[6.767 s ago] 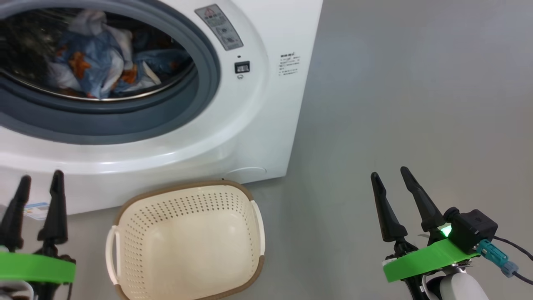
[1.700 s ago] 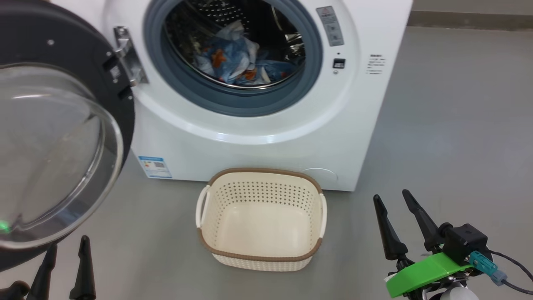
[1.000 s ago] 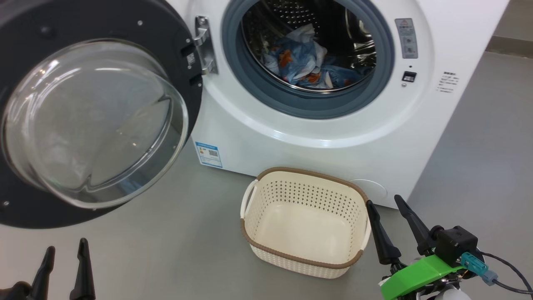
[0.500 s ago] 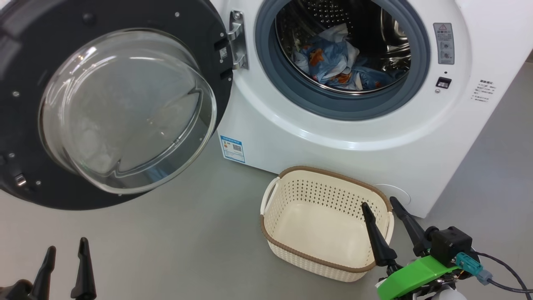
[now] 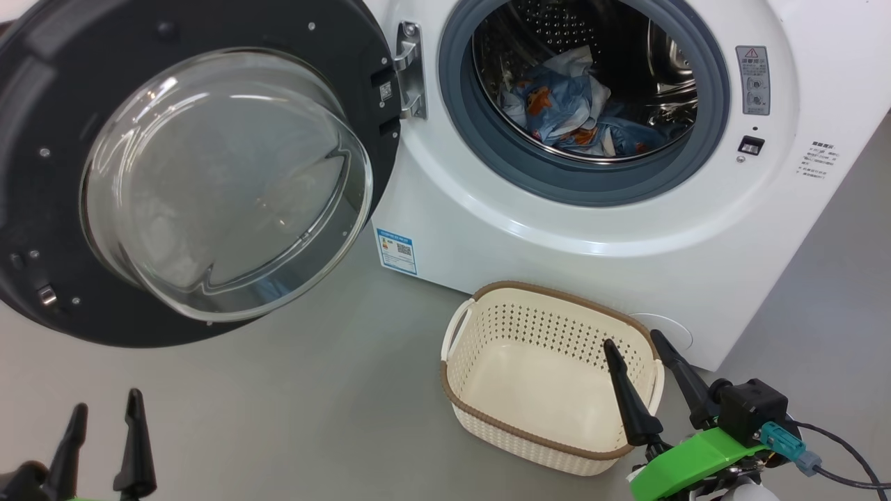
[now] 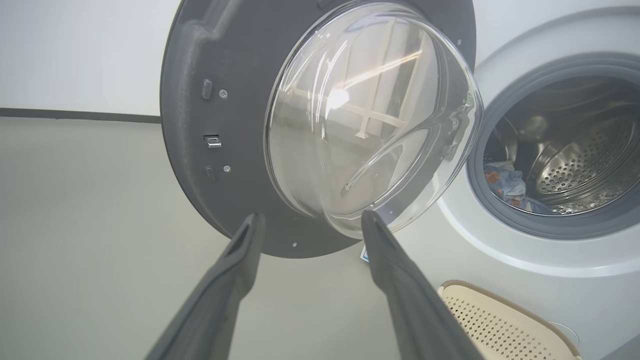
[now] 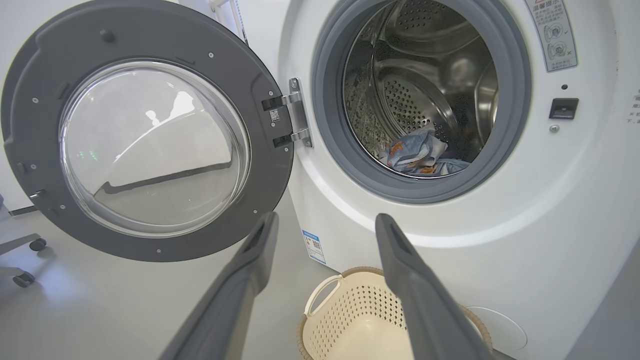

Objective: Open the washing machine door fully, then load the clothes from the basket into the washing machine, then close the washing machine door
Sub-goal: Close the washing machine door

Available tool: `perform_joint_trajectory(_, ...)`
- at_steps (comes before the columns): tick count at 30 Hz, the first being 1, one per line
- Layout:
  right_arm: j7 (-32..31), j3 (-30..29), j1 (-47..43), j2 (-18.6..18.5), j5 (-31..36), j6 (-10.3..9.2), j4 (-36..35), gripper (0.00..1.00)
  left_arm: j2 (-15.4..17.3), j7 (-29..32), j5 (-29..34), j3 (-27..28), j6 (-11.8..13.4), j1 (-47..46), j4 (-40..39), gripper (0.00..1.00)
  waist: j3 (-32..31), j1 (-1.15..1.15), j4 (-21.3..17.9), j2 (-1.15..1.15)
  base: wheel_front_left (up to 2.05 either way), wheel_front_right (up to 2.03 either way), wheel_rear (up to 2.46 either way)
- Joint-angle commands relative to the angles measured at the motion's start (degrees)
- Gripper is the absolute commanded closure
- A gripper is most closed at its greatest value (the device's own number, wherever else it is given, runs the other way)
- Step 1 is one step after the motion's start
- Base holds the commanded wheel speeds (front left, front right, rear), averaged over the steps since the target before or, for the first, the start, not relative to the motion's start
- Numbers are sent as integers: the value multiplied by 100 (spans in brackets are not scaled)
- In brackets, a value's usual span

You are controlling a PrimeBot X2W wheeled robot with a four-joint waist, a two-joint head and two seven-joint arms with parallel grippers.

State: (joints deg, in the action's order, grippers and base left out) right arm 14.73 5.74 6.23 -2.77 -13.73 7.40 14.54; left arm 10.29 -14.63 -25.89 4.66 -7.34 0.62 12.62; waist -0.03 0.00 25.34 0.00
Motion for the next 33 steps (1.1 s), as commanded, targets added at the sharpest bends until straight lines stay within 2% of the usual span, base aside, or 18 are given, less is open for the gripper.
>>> perform_joint_trajectory(1,27,152,196,-10,-23,9,-117,0,194,-37,48,244,-13,-319,-194,0,-10,0,-5,0,0,0,0)
perform_joint_trajectory(2,27,150,195,-10,-26,9,-116,0,208,-37,43,255,-13,-321,-227,0,-19,0,-8,0,0,0,0)
perform_joint_trajectory(3,27,149,192,-10,-28,9,-117,0,225,-37,38,267,-13,-321,-253,26,-26,0,-13,0,0,0,0)
perform_joint_trajectory(4,27,148,190,-10,-29,9,-117,0,247,-37,39,279,-14,-323,-275,59,-32,0,-18,0,0,0,0)
perform_joint_trajectory(6,27,138,186,-10,-30,9,-118,0,294,-37,27,289,-14,-343,-319,100,-44,0,-24,0,0,0,0)
perform_joint_trajectory(15,27,109,167,-10,-36,9,-141,0,622,-37,-217,338,-14,-550,-583,100,-55,0,-57,0,0,0,0)
perform_joint_trajectory(20,27,109,170,-10,-41,9,-141,0,1023,-25,-366,328,-14,-803,-846,100,-49,0,-84,0,0,0,0)
perform_joint_trajectory(27,27,143,232,-10,3,9,-133,0,1727,97,-1010,428,-14,-1516,-980,100,41,0,-150,0,0,0,0)
perform_joint_trajectory(33,27,201,306,-10,88,9,-99,0,2161,185,-1894,482,-14,-2290,-414,100,149,0,-250,0,0,0,0)
